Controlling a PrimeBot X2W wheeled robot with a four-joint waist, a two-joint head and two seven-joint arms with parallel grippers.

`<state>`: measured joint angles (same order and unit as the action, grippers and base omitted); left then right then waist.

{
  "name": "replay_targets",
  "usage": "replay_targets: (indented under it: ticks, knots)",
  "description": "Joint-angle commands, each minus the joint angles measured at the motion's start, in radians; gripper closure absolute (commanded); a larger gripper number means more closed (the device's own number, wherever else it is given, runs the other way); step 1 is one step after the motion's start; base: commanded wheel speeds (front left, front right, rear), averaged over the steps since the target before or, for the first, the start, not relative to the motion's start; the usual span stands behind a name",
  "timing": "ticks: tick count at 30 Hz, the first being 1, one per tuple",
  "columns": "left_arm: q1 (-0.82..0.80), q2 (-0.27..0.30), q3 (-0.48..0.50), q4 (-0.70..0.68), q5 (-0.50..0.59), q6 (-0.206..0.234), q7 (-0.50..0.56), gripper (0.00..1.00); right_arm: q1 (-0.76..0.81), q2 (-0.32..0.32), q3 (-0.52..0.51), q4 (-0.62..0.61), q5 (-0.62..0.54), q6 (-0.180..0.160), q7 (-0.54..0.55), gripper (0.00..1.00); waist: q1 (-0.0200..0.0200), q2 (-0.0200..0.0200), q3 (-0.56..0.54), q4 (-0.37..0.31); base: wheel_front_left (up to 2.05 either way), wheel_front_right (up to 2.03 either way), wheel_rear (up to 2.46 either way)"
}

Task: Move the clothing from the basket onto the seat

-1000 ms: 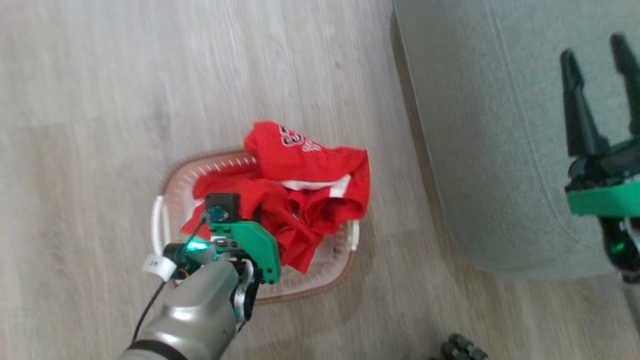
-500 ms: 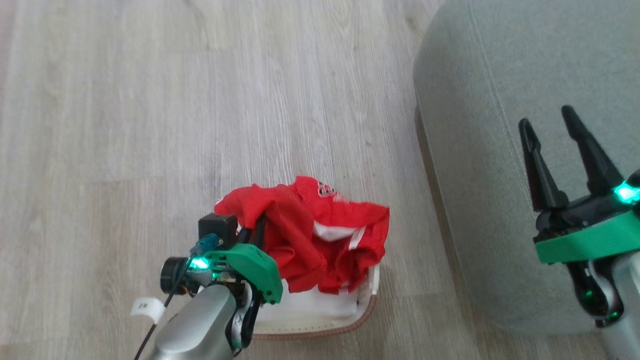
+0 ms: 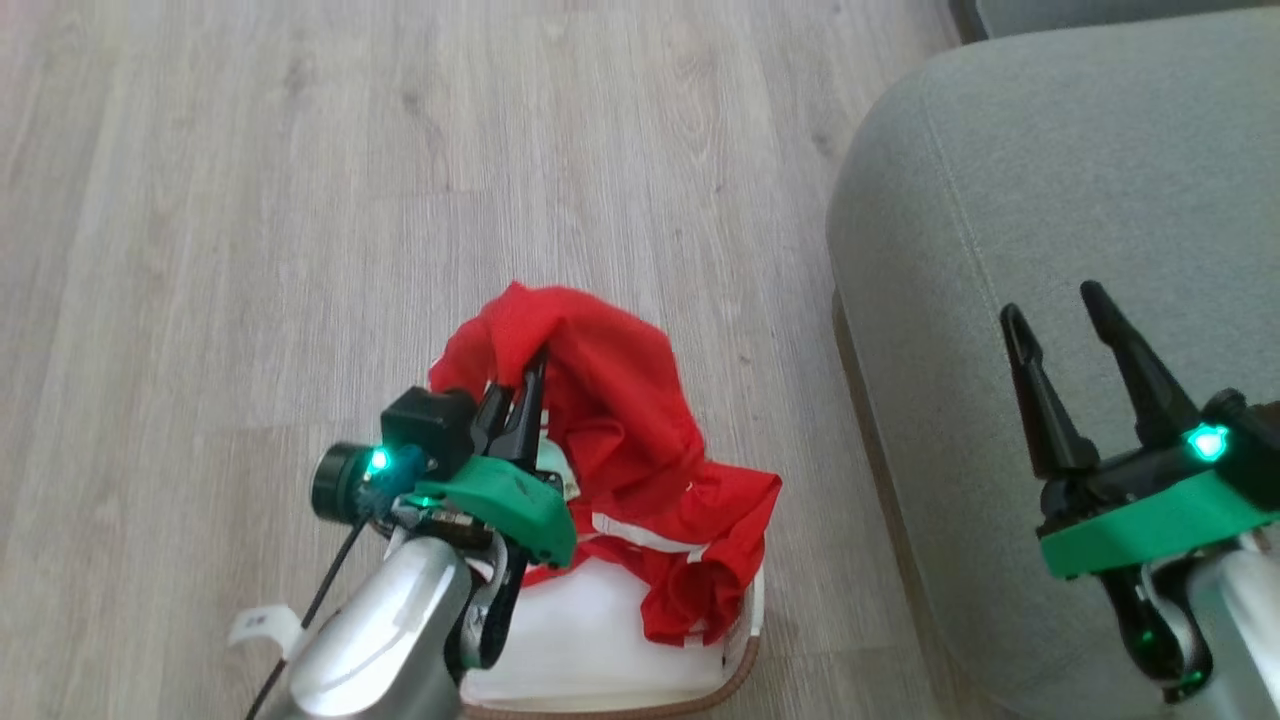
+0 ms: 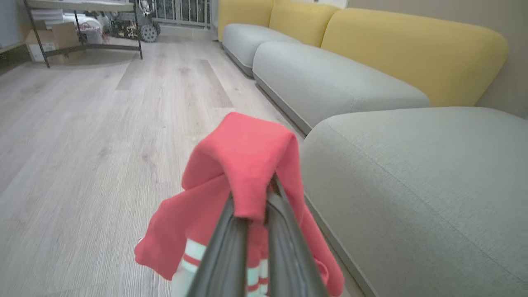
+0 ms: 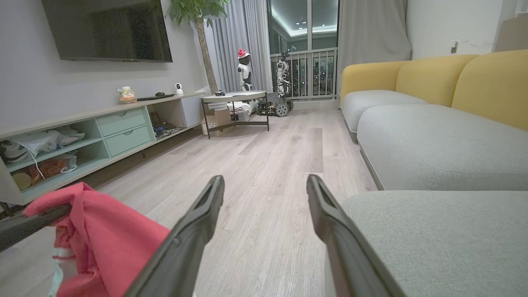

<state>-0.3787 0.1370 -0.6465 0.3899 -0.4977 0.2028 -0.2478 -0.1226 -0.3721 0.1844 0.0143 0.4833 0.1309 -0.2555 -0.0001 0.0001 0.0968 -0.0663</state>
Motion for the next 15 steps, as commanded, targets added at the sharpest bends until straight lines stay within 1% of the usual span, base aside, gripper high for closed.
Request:
replay_targets:
  ticks: [1,9,15]
  knots:
    - [-0.038,0.028,0.036,-0.068,0.011,0.001,-0.012,1.00,0.003,-0.007,0.016,-0.025,-0.011,0.000,-0.006,0.00,0.0001,-0.0001,-0.016,-0.001,0.00,0.00,0.00]
    - [-0.108,0.059,0.030,-0.230,0.033,0.009,0.058,1.00,0.032,0.013,0.056,-0.014,-0.022,0.000,-0.006,0.00,0.0001,-0.0001,-0.049,0.003,0.00,0.00,0.00]
    - [-0.158,0.072,0.023,-0.302,0.042,0.008,0.109,1.00,0.035,0.016,0.081,-0.012,-0.023,0.000,-0.006,0.00,0.0001,-0.0001,-0.051,0.003,0.00,0.00,0.00]
